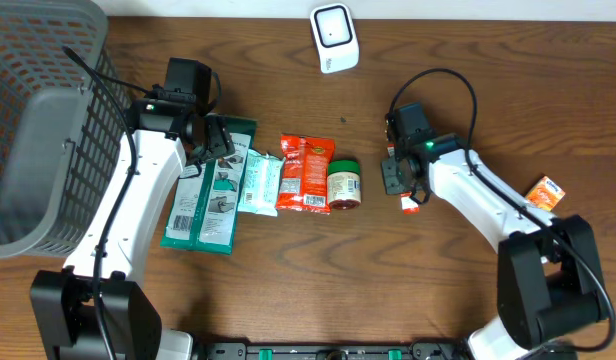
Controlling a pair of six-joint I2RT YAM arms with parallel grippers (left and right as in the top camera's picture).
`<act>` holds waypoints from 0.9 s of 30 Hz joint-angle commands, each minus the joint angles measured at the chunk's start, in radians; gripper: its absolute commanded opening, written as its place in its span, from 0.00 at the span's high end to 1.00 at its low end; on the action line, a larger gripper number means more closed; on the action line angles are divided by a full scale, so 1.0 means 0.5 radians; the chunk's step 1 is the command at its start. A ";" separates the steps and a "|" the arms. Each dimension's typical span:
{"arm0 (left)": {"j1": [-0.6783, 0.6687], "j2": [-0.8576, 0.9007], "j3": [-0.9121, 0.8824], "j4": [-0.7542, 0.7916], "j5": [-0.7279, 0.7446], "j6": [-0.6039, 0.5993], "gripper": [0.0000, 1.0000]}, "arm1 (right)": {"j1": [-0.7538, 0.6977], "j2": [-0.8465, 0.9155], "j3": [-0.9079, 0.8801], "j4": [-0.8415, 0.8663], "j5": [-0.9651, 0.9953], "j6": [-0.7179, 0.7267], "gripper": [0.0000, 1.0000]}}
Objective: Scan the item barcode
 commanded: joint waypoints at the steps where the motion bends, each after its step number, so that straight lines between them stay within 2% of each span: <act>1: 0.001 0.004 -0.006 -0.006 -0.011 0.013 0.16 | 0.005 0.092 -0.042 0.028 0.011 -0.007 0.73; 6: 0.001 0.004 -0.006 -0.006 -0.011 0.013 0.16 | 0.004 0.217 -0.043 0.101 0.013 -0.008 0.73; 11: 0.001 0.004 -0.006 -0.006 -0.011 0.013 0.16 | 0.004 0.273 -0.043 0.130 0.013 -0.008 0.78; 12: 0.001 0.004 -0.006 -0.006 -0.011 0.013 0.16 | 0.004 0.271 -0.043 0.130 0.013 -0.008 0.80; 13: 0.001 0.004 -0.006 -0.006 -0.011 0.013 0.16 | 0.002 0.271 -0.040 0.130 0.013 -0.008 0.86; 14: 0.001 0.004 -0.006 -0.006 -0.011 0.013 0.16 | 0.002 0.271 -0.037 0.130 0.012 -0.008 0.97; 18: 0.001 0.004 -0.006 -0.006 -0.011 0.013 0.16 | -0.007 0.233 -0.036 0.126 -0.028 -0.007 0.99; 22: 0.001 0.004 -0.006 -0.006 -0.011 0.013 0.16 | -0.073 0.109 -0.035 0.116 -0.265 -0.008 0.99; 27: 0.001 0.004 -0.006 -0.006 -0.011 0.013 0.16 | -0.267 -0.089 -0.036 0.076 -0.799 -0.008 0.99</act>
